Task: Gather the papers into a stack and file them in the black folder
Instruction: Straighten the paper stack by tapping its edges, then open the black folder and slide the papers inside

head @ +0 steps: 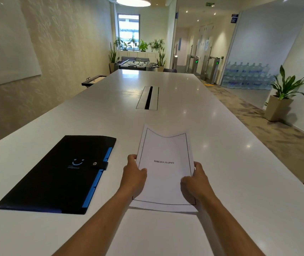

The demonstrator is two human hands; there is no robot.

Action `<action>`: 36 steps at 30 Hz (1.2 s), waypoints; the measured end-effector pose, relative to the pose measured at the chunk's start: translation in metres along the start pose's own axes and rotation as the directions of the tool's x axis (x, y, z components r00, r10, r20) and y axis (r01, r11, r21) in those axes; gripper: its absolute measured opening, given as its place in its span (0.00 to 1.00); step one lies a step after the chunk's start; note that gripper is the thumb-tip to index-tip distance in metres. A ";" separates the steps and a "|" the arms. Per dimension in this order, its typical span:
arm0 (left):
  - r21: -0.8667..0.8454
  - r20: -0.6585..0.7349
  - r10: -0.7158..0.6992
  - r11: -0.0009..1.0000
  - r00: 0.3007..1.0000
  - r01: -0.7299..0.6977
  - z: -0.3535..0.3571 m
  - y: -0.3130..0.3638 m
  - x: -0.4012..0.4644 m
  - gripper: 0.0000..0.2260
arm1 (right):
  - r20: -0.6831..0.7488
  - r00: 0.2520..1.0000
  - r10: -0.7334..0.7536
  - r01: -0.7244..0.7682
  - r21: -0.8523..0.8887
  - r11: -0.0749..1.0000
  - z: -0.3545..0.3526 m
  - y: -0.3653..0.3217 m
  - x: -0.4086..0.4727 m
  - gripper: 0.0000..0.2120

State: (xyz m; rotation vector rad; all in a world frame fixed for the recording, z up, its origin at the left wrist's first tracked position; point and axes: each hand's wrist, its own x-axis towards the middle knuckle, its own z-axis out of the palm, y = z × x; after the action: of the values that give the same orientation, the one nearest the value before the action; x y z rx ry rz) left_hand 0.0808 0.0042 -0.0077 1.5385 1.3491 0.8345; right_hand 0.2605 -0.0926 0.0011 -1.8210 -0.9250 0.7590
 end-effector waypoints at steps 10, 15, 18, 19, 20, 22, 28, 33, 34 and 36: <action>0.514 -0.021 0.119 0.853 0.993 -0.091 0.014 -0.009 -0.007 0.28 | -0.098 0.995 -0.029 -0.013 -0.407 0.913 0.015 0.003 -0.001 0.14; 0.693 -0.008 0.216 0.705 0.976 -0.151 0.006 -0.019 -0.005 0.21 | -0.171 0.983 -0.074 -0.031 -0.545 0.838 0.015 0.009 0.000 0.11; 0.702 -0.075 0.315 0.690 0.946 -0.175 -0.006 -0.022 -0.003 0.19 | -0.247 0.951 -0.184 -0.016 -0.637 0.771 0.017 0.007 0.000 0.19; 0.682 -0.114 0.344 0.709 0.932 -0.178 -0.013 -0.022 0.000 0.17 | -0.258 0.941 -0.220 0.006 -0.638 0.770 0.019 0.003 -0.001 0.22; 0.664 -0.150 0.365 0.726 0.919 -0.180 -0.020 -0.023 0.002 0.15 | -0.257 0.932 -0.254 0.039 -0.628 0.777 0.024 -0.002 -0.001 0.24; 0.650 -0.191 0.389 0.738 0.901 -0.181 -0.038 -0.027 0.009 0.12 | -0.208 0.926 -0.314 0.138 -0.588 0.797 0.037 -0.013 0.000 0.22; 0.713 -0.263 0.448 0.687 0.854 -0.141 -0.107 -0.053 0.029 0.08 | 0.055 0.889 -0.455 0.428 -0.456 0.780 0.104 -0.051 -0.001 0.18; 0.758 -0.180 0.281 0.651 0.943 -0.049 -0.146 -0.079 0.044 0.18 | 0.207 0.823 -0.529 0.562 -0.426 0.708 0.170 -0.069 -0.008 0.16; 0.770 -0.158 0.242 0.638 0.957 -0.034 -0.148 -0.085 0.044 0.19 | 0.226 0.812 -0.539 0.580 -0.423 0.696 0.182 -0.069 -0.009 0.16; 0.791 -0.130 0.211 0.612 0.969 -0.027 -0.149 -0.093 0.045 0.20 | 0.261 0.791 -0.553 0.608 -0.430 0.668 0.204 -0.067 -0.012 0.16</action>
State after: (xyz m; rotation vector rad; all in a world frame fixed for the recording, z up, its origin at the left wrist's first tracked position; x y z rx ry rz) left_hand -0.0823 0.0766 -0.0423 2.2876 1.9466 0.4833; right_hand 0.0713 0.0088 -0.0135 -1.7332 -1.8014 0.2069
